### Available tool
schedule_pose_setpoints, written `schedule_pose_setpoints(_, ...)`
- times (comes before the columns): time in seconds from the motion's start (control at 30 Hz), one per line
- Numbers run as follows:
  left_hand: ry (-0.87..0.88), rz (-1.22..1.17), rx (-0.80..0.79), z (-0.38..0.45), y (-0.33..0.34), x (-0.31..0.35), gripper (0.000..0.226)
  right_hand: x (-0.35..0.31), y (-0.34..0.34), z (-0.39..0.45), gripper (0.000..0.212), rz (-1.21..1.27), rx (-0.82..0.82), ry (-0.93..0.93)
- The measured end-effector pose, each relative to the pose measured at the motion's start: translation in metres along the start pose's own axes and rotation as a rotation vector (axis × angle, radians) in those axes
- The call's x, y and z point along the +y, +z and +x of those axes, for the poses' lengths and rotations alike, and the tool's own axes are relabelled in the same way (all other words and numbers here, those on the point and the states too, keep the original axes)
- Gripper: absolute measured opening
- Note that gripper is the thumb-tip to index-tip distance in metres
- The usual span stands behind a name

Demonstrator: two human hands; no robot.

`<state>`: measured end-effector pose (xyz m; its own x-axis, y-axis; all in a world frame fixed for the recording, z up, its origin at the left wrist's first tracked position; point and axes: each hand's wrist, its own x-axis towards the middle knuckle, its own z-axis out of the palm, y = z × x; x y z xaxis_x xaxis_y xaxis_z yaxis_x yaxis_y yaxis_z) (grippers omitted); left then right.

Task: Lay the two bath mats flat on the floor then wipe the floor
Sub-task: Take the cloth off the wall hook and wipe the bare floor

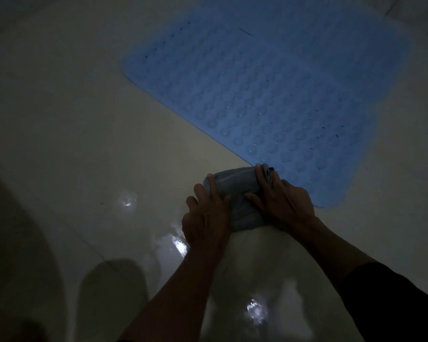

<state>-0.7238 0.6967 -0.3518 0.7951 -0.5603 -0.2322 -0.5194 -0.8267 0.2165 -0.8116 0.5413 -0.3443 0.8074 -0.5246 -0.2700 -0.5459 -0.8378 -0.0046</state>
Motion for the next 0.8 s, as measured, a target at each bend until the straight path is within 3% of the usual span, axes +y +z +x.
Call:
schedule_pose_setpoints(0.17, -0.114, -0.102, -0.018, 0.018, -0.023, -0.02, 0.07, -0.031, -0.017, 0.026, 0.084, -0.054, -0.103, -0.02)
schedule_pose_setpoints(0.27, -0.144, -0.144, -0.103, 0.025, -0.031, -0.032, 0.069, -0.045, -0.024, 0.037, 0.084, -0.125, -0.095, -0.05)
schedule_pose_setpoints(0.47, -0.224, -0.251, -0.084, 0.039, -0.046, -0.049, 0.064, -0.067, -0.034, 0.064, 0.085, -0.124, -0.082, -0.109)
schedule_pose_setpoints(0.63, -0.256, -0.18, -0.055, 0.058, -0.049, -0.062, 0.071, -0.081, -0.038, 0.093, 0.083, -0.117, -0.066, -0.188)
schedule_pose_setpoints(0.8, -0.278, -0.011, 0.069, 0.081, -0.05, -0.071, 0.073, -0.093, -0.043, 0.131, 0.083, -0.153, 0.007, -0.315)
